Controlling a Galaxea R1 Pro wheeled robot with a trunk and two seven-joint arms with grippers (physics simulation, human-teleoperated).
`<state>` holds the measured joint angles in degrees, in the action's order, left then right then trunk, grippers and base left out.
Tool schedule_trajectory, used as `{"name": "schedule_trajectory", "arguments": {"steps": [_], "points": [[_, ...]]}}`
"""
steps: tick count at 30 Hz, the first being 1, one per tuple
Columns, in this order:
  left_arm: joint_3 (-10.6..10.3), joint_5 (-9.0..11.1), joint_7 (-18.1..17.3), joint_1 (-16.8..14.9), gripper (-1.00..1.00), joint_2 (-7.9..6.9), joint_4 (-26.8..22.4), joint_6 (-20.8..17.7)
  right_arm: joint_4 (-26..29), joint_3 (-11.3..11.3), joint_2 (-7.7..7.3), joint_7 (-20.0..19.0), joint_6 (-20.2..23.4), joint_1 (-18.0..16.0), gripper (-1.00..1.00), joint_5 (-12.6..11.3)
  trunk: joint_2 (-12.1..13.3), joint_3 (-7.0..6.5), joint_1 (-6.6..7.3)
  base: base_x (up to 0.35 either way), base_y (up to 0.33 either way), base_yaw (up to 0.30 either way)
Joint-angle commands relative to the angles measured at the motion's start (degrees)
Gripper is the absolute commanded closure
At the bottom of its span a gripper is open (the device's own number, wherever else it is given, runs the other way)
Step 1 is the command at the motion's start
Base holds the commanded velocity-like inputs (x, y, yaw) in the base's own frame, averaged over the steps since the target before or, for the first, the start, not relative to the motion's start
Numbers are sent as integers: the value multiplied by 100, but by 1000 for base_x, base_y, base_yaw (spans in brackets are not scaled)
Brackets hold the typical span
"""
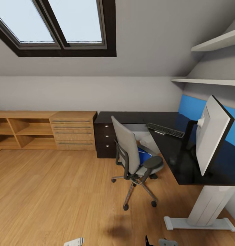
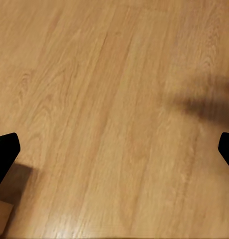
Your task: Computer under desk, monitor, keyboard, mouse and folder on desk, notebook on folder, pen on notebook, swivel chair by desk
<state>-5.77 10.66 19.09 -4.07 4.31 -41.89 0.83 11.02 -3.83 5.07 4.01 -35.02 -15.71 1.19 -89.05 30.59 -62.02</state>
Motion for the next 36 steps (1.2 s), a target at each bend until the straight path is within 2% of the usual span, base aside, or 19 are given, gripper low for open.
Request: {"name": "schedule_trajectory", "arguments": {"steps": [1, 11, 21, 24, 26, 27, 30, 32, 33, 36], "points": [[-31, 60, 47, -2, -100, -4, -3, 27, -4, -37, 4, -6, -20, -5, -100, 16, -45, 24, -22, 0, 0, 0], [-38, 59, 51, -2, -100, -4, 5, 92, -4, -30, -6, -6, -22, -3, -100, 25, -446, 204, -242, -188, 0, 0], [-18, 71, 6, -4, -100, -18, -16, 33, 16, -23, -16, -7, -29, -8, -100, 38, -847, 383, -462, -12, 0, 0], [-20, 79, 5, -19, -100, -1, -178, -66, 67, -35, -37, -5, -3, -29, -100, 34, -967, 437, -527, 0, 0, 0], [-20, 79, 9, -68, -100, 49, -473, -321, 152, -45, -75, 1, 35, -146, -100, 28, -1047, 473, -571, 0, 0, 0], [-22, 77, 15, -111, -100, 103, -742, -610, 216, -49, -111, 6, 95, -283, -100, 22, -1087, 491, -593, 0, 0, 0], [-27, 65, 34, -307, -100, 290, -1516, -1806, 304, -60, -217, 157, 639, -798, -100, 11, -1208, 545, -659, 0, 0, 0], [-28, 66, 32, -457, -100, 331, -1641, -2154, 317, -63, -273, 222, 879, -978, -100, 2, -1288, 581, -703, 0, 0, 0], [-29, 69, 26, -647, -100, 355, -1712, -2404, 327, -67, -321, 265, 1095, -1152, -100, -3, -1328, 599, -725, 0, 0, 0], [-29, 83, 19, -1043, -100, 379, -1703, -2682, 342, -71, -370, 322, 1428, -1491, -100, -3, -1448, 653, -791, 0, 0, 0]]}}
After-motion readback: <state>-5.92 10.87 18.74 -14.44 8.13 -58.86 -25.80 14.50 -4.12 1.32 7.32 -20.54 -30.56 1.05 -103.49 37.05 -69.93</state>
